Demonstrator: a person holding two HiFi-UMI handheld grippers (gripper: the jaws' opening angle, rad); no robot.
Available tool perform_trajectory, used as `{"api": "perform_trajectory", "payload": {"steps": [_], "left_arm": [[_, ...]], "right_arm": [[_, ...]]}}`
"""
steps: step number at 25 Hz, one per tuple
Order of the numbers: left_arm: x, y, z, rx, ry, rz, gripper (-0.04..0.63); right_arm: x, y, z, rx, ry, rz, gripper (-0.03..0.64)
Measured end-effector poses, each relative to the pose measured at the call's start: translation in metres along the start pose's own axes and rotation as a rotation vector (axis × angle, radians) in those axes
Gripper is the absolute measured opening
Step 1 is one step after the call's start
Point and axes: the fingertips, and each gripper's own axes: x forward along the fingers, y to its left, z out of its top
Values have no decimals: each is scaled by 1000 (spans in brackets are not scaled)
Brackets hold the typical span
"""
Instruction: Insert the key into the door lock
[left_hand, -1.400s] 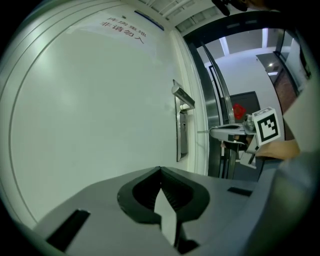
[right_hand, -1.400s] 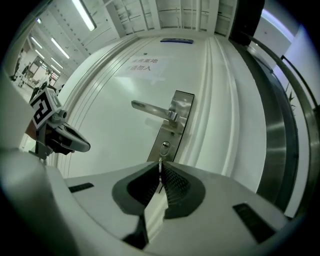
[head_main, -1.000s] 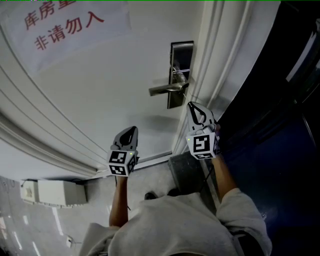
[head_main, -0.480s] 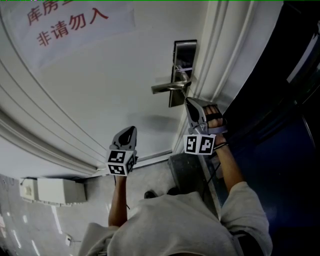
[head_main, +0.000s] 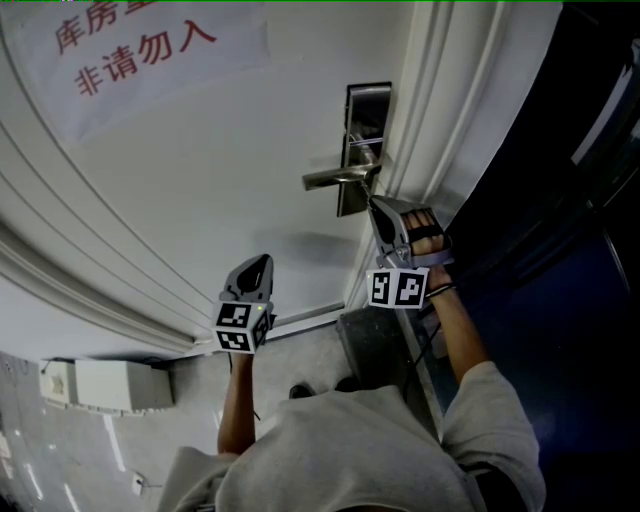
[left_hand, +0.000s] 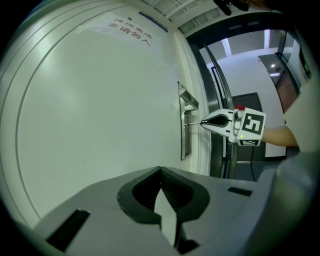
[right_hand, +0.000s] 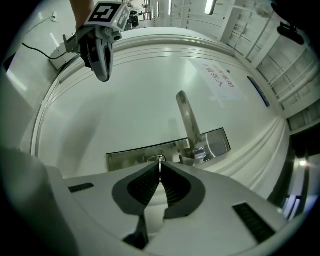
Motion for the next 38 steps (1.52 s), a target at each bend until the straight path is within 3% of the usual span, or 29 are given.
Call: {"api": "perform_trajectory", "payload": {"steps": [22, 38], "left_arm": [[3, 5, -3, -14, 2, 0, 17], [2, 9, -7, -37, 8, 4, 17]], "right_arm": [[20, 3, 0, -100, 20, 29, 31], [44, 5, 0, -128, 31, 2, 31]]}}
